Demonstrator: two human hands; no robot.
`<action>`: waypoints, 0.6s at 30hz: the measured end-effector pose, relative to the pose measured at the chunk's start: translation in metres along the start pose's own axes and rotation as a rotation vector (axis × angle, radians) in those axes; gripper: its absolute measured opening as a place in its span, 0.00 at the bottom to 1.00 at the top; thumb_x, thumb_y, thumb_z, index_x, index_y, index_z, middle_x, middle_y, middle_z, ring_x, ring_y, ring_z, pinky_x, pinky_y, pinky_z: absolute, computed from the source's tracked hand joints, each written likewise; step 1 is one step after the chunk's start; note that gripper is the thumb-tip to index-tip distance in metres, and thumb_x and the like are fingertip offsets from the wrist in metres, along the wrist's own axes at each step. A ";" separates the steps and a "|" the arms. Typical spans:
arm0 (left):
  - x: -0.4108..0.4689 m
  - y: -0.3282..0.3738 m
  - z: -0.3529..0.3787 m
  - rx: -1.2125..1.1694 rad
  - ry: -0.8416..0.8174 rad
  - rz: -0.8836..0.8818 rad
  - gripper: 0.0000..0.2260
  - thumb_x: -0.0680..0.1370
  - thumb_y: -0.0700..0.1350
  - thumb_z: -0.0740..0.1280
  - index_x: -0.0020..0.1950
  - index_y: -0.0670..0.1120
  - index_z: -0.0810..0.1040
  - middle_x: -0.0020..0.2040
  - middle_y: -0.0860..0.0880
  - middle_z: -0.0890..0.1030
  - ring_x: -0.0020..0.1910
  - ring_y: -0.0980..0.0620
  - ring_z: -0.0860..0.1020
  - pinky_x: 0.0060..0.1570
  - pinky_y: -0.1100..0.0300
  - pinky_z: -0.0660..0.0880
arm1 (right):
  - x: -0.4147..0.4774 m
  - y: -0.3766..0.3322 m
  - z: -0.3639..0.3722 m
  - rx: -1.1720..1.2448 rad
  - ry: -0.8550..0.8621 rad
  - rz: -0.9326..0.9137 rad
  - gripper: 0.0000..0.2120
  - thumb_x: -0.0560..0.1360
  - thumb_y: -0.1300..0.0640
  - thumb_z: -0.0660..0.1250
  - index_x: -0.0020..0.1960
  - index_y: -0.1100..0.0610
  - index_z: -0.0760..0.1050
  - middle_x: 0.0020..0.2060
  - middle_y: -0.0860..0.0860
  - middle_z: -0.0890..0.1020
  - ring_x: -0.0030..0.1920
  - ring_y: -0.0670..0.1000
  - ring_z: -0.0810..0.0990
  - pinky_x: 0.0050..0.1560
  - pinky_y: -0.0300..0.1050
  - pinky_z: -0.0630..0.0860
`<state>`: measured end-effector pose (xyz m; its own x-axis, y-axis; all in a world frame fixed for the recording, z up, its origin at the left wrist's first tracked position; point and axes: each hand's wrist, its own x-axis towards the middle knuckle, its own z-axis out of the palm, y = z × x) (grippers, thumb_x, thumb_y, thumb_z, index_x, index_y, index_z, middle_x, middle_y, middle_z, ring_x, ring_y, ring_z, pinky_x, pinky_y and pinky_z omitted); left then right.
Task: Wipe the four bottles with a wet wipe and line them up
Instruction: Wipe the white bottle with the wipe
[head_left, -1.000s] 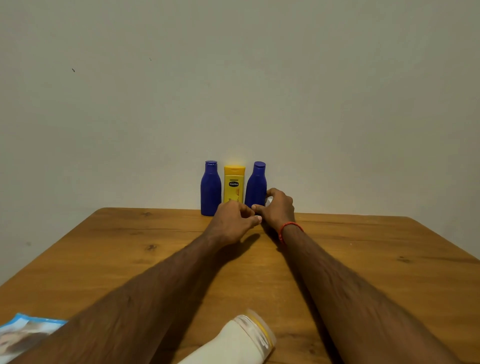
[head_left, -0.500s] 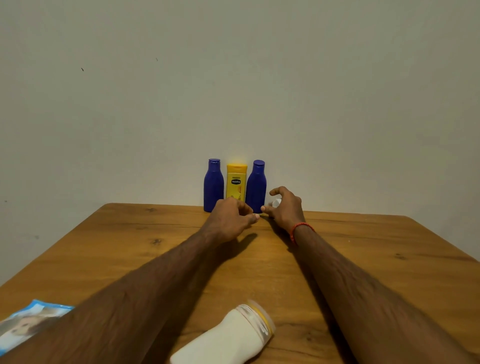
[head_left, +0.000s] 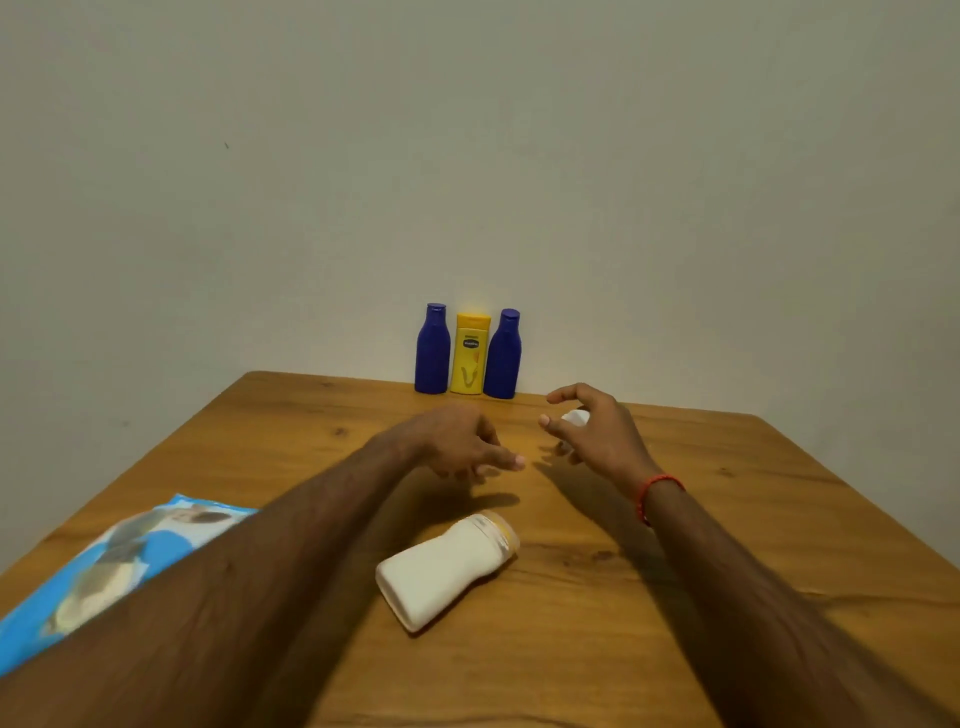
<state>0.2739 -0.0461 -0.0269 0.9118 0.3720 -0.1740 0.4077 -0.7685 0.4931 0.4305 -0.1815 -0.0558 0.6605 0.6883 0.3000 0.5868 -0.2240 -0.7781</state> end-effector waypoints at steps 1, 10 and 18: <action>-0.008 0.005 0.003 0.051 -0.063 -0.019 0.23 0.76 0.63 0.68 0.61 0.47 0.81 0.51 0.48 0.84 0.48 0.52 0.82 0.51 0.56 0.79 | -0.014 -0.006 -0.006 -0.011 -0.008 -0.006 0.15 0.75 0.51 0.73 0.60 0.48 0.76 0.55 0.48 0.77 0.38 0.48 0.84 0.32 0.33 0.78; -0.071 0.014 0.036 0.182 -0.096 -0.070 0.33 0.67 0.63 0.77 0.67 0.53 0.76 0.60 0.51 0.79 0.55 0.52 0.78 0.54 0.55 0.78 | -0.134 -0.041 -0.027 0.016 -0.148 0.044 0.15 0.74 0.48 0.73 0.59 0.42 0.76 0.58 0.45 0.78 0.49 0.41 0.79 0.37 0.31 0.74; -0.122 0.016 0.053 -0.572 0.330 -0.070 0.30 0.64 0.53 0.82 0.62 0.52 0.74 0.55 0.47 0.80 0.49 0.49 0.82 0.41 0.55 0.80 | -0.180 -0.063 -0.032 0.119 -0.131 0.129 0.23 0.77 0.64 0.66 0.67 0.44 0.67 0.60 0.50 0.75 0.56 0.50 0.79 0.53 0.46 0.81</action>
<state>0.1715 -0.1316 -0.0434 0.7838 0.6209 0.0033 0.2919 -0.3732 0.8806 0.2893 -0.3133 -0.0428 0.6553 0.7450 0.1251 0.4367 -0.2385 -0.8674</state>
